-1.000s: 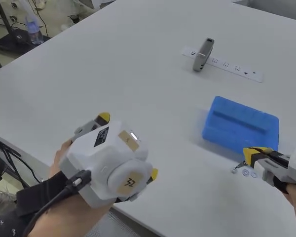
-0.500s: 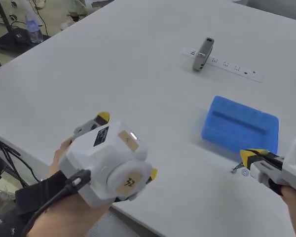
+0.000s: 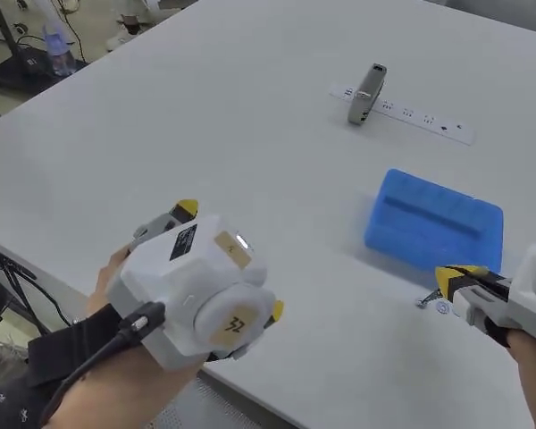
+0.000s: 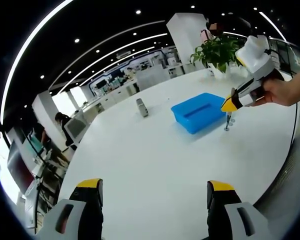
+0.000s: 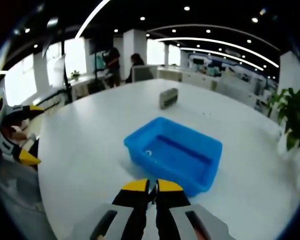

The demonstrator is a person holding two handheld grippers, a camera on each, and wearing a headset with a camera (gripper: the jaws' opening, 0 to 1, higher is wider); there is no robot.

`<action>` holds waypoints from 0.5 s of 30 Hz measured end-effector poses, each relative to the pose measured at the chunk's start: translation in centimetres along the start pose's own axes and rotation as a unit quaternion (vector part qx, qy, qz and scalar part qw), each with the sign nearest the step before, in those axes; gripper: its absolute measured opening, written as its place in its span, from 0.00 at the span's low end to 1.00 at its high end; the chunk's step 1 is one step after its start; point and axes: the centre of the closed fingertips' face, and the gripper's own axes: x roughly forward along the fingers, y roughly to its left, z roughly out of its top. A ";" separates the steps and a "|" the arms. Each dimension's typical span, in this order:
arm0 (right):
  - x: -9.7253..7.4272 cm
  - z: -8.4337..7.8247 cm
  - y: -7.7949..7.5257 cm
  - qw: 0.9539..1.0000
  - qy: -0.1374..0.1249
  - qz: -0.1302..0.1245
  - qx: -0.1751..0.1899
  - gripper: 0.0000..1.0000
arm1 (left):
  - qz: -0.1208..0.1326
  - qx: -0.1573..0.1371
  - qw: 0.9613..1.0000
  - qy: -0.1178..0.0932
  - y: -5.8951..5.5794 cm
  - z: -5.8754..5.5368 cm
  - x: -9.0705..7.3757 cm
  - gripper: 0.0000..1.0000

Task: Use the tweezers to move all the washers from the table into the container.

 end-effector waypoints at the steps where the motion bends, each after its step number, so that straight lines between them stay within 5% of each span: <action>1: 0.0 0.0 0.0 1.000 0.001 0.000 -0.001 0.01 | 0.000 0.000 1.000 0.000 0.0 0.0 0.0 0.88; 15: -0.1 -0.2 -0.3 1.000 0.013 -0.004 0.011 0.01 | -0.002 0.003 1.000 -0.001 -0.1 0.1 0.0 0.87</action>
